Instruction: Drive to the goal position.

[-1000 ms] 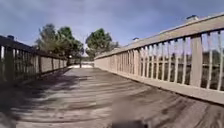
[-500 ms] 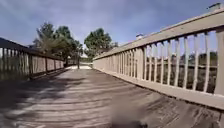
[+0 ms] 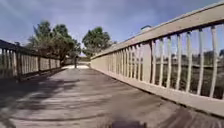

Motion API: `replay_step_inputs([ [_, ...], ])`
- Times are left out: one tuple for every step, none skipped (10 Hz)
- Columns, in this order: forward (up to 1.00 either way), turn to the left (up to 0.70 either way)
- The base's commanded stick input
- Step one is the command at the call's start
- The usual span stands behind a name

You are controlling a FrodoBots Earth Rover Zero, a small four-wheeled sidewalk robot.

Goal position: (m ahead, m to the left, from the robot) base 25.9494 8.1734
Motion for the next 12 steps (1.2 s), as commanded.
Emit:
replay_step_inputs([
  [0.85,0.0],
  [0.85,0.0],
  [0.85,0.0],
  [0.85,0.0],
  [0.85,0.0],
  [0.85,0.0],
  [0.85,0.0],
  [0.85,0.03],
  [0.85,0.11],
  [0.85,0.27],
  [0.85,0.34],
  [0.85,0.34],
])
